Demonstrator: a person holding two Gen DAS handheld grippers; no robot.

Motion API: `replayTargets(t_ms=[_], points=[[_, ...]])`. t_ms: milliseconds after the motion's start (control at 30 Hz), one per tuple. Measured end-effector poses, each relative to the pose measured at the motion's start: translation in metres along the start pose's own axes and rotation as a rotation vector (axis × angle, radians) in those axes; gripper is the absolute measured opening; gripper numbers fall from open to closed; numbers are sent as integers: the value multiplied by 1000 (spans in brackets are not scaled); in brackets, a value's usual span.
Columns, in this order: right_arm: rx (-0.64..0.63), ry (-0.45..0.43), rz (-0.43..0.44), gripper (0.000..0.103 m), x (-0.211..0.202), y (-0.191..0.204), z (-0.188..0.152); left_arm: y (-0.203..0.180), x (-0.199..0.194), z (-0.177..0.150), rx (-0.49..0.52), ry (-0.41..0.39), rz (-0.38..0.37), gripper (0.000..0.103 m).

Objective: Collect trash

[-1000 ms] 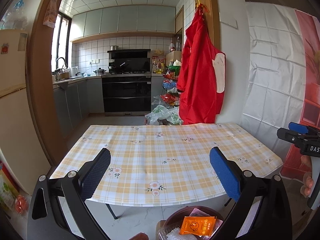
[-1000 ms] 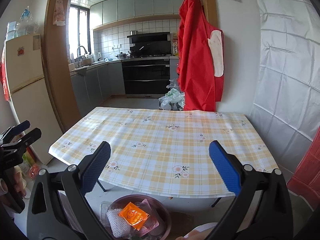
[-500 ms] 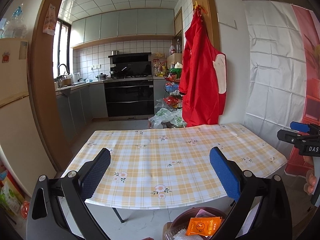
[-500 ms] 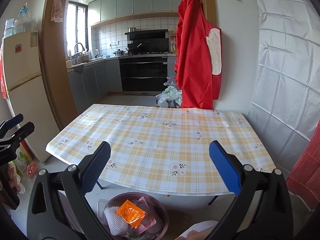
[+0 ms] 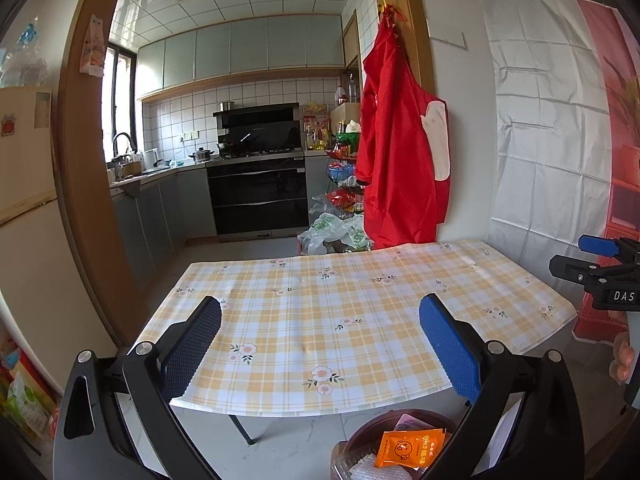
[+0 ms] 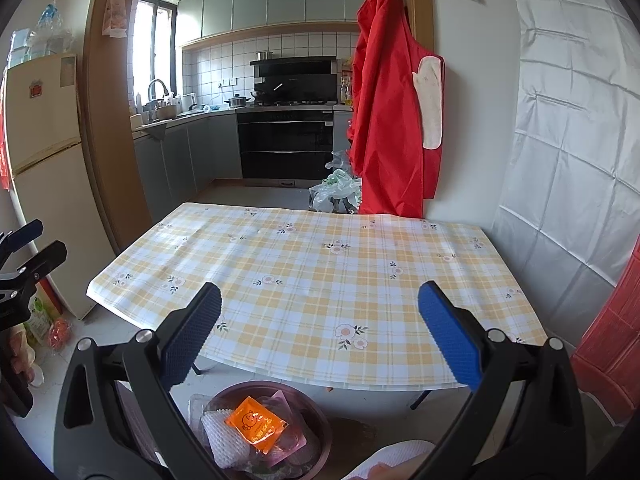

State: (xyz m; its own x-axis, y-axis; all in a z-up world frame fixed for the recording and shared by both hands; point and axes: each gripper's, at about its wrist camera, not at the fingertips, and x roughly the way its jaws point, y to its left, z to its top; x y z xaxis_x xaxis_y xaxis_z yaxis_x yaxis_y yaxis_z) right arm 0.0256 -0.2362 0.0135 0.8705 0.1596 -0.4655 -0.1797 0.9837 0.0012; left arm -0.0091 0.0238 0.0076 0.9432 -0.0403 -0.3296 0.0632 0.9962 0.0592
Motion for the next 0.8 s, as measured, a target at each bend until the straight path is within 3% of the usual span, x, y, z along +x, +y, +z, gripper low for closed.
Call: replayTargets(t_ms=[800], points=[[-12, 10, -14, 97, 2, -5, 1, -3, 1, -2, 25, 9, -1, 97]])
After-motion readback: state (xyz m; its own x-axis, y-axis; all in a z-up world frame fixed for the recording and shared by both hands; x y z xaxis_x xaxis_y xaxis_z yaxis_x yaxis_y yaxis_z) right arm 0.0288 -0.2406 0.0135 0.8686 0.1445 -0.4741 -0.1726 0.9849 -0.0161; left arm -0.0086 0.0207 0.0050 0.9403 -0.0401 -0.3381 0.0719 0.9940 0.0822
